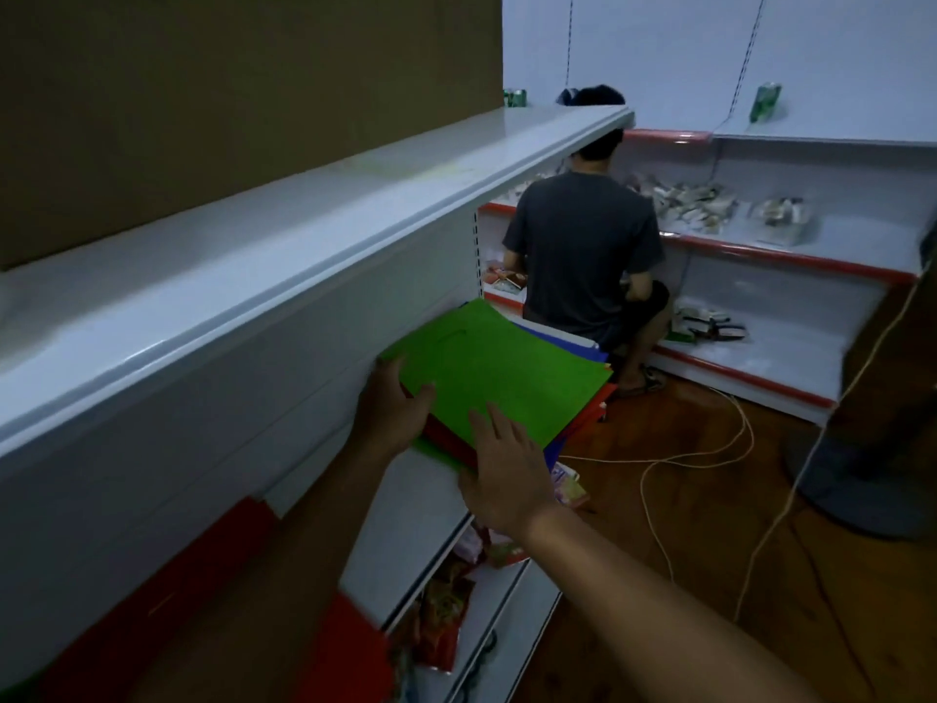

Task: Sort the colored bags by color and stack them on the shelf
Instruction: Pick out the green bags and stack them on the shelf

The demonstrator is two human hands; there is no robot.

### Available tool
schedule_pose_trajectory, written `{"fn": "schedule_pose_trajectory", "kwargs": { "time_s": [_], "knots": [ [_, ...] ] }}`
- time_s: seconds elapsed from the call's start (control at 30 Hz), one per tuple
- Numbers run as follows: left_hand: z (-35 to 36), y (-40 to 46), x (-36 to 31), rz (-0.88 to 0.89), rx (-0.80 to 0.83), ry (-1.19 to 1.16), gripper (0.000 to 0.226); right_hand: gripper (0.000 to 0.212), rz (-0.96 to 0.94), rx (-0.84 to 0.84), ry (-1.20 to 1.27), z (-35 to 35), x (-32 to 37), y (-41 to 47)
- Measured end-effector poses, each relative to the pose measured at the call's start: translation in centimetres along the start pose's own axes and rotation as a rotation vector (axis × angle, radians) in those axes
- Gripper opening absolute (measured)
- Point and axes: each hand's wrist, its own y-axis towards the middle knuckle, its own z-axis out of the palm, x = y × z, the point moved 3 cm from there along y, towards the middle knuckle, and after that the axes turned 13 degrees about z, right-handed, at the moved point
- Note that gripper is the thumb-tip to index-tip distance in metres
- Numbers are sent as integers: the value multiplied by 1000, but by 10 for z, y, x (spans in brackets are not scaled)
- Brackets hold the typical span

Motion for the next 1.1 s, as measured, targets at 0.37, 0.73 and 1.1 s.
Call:
{"fn": "schedule_pose_trajectory", "kwargs": {
  "time_s": [0.37, 0.73, 1.1],
  "knots": [
    [83, 50, 17, -366, -118, -63, 61, 77, -86, 156, -25, -18, -85, 127],
    [127, 49, 69, -588, -238, -167, 46, 72, 51, 222, -154, -21, -137, 229],
    [125, 55, 60, -610, -469, -278, 26, 68, -159, 174, -141, -23, -132, 222]
  ]
}}
